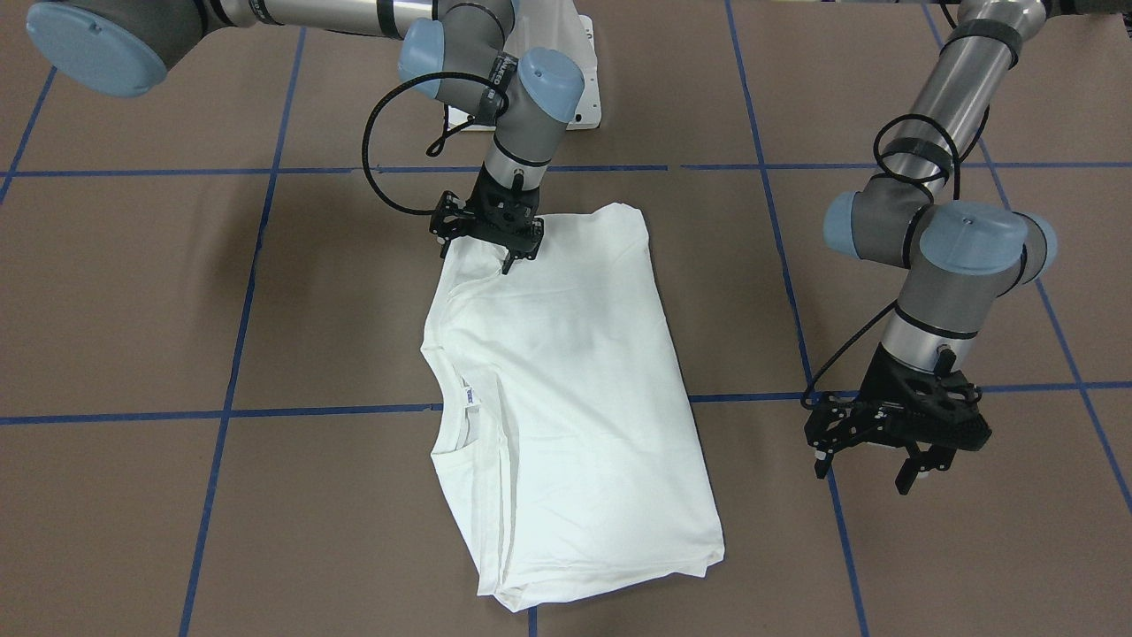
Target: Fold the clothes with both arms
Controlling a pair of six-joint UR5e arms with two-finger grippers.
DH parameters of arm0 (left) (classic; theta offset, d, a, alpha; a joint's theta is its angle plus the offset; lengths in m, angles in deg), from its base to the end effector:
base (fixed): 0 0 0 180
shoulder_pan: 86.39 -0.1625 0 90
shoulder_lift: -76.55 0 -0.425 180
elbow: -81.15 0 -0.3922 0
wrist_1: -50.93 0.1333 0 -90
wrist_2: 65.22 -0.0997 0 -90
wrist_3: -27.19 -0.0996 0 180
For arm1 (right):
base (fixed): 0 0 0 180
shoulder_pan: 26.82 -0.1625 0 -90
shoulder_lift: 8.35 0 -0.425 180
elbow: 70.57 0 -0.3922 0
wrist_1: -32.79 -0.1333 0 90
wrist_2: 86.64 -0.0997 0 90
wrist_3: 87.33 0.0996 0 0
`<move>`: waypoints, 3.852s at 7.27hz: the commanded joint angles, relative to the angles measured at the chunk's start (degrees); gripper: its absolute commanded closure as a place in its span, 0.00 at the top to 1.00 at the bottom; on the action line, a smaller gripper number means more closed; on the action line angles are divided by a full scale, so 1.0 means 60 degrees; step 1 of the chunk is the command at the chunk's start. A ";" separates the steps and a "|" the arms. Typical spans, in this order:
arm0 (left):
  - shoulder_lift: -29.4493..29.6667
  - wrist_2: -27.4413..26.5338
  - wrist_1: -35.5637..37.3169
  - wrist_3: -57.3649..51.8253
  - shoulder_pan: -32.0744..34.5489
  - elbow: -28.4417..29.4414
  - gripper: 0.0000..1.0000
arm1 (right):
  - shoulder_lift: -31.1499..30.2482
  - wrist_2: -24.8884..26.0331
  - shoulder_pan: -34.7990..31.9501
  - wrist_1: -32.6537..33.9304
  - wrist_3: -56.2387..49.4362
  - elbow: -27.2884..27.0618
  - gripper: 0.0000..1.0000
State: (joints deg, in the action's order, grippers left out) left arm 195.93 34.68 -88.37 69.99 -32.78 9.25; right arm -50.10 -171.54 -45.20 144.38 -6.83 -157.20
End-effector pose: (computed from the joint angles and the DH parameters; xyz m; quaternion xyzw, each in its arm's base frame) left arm 0.3381 -0.6546 0.4175 0.3397 0.3777 -0.0046 0.8614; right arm -0.6439 -0.3638 0.2205 0.0909 -0.1852 0.0847 0.9748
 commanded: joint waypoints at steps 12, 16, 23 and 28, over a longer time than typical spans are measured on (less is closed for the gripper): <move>-0.0062 0.0005 0.0000 0.0000 0.0000 -0.0014 1.00 | 0.1033 0.0205 -0.2120 -0.4001 -0.1140 0.2252 1.00; -0.0077 0.0049 -0.0014 0.0000 0.0000 -0.0014 1.00 | 0.1685 0.0147 -0.2489 -0.5648 -0.1692 0.4739 1.00; -0.0165 0.0049 -0.0015 0.0058 -0.0015 -0.0131 1.00 | 0.0384 -0.0058 -0.3470 -0.2440 -0.4935 0.2771 1.00; -0.1171 0.1162 0.0117 0.2222 -0.0684 -0.2365 1.00 | -0.3055 -0.1758 -0.2889 -0.5633 -0.1782 -0.2163 1.00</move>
State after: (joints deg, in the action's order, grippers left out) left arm 191.94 41.34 -87.86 79.16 -34.41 0.34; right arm -62.92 -181.96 -65.05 112.97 -25.22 -162.19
